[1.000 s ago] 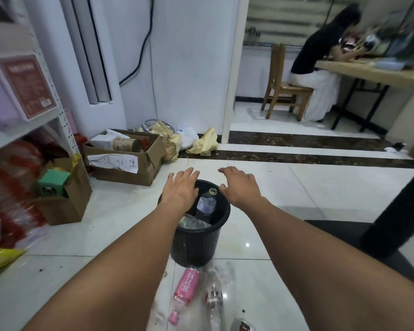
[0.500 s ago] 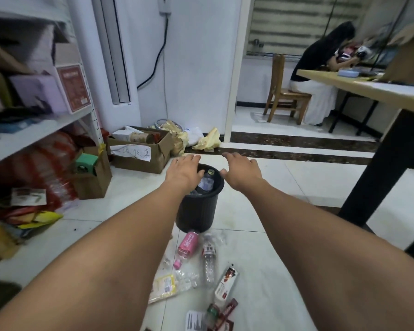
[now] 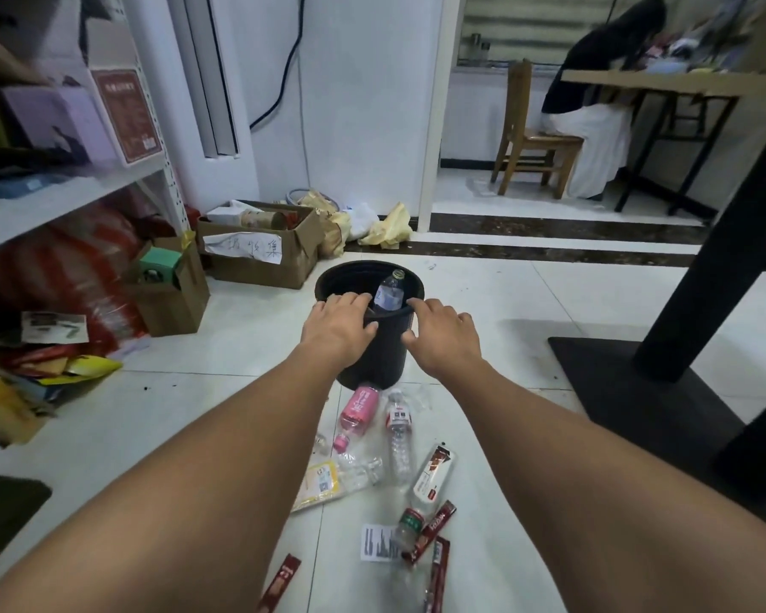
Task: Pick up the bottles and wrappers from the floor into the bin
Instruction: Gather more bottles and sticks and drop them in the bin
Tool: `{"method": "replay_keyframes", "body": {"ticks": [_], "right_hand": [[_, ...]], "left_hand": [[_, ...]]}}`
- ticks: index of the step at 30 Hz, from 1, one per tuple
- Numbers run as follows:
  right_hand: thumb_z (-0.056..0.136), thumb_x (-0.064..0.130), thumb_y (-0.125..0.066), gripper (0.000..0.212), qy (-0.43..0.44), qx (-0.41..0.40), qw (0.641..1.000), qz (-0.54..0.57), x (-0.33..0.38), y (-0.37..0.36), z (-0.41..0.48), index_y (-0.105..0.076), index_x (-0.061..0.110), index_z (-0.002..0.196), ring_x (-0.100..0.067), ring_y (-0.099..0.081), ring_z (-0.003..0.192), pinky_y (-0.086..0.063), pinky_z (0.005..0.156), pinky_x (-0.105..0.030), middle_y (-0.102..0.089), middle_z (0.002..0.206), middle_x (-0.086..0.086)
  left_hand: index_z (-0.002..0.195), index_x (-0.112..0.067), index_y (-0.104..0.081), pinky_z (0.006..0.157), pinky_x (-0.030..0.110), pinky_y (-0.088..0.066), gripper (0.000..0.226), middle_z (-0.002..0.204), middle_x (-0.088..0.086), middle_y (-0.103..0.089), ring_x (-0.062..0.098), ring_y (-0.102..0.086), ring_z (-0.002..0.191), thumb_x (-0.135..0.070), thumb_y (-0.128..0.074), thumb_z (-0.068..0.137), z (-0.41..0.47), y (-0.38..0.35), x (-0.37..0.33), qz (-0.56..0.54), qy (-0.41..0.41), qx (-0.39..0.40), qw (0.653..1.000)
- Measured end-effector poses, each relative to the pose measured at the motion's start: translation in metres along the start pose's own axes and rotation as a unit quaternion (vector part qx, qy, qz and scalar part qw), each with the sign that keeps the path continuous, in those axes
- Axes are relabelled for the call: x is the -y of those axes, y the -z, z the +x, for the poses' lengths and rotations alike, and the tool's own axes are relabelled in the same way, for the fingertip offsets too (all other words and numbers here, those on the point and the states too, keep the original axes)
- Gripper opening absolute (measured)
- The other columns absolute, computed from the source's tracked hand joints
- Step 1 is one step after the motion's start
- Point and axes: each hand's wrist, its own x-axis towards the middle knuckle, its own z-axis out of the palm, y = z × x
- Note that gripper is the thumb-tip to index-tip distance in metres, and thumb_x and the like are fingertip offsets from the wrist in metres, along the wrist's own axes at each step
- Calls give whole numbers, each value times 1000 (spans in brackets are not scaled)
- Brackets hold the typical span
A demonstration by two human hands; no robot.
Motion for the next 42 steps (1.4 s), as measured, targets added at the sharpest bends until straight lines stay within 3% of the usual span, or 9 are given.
{"method": "replay_keyframes", "body": {"ticks": [10,23,42], "right_hand": [[94,32,-45,56,-30,11,999,-5,60,-87,-25,-32,21,147,-27,-46,128,-32,104,-42,-45,143,-6],[97,34,-42,54,-75,56,995,-28,28,-141,-70,-30,22,148,-27,-45,127,-31,105,-41,-42,144,-6],[96,36,-43,55,12,103,995,-5,46,-248,-109,-30,19,147,-27,-41,131,-27,108,-43,-42,144,-7]], "left_hand": [[148,-18,-27,111,39,-27,54,149,5,-38,25,-35,136,-36,-40,99,-38,-78,70,21,-35,30,999],[147,-18,-26,111,38,-27,53,149,5,-36,25,-35,135,-33,-42,99,-72,-151,72,-14,-38,57,998],[147,-18,-27,106,39,-32,56,149,6,-36,28,-40,130,-37,-43,97,-131,-250,117,23,70,94,993]]}}
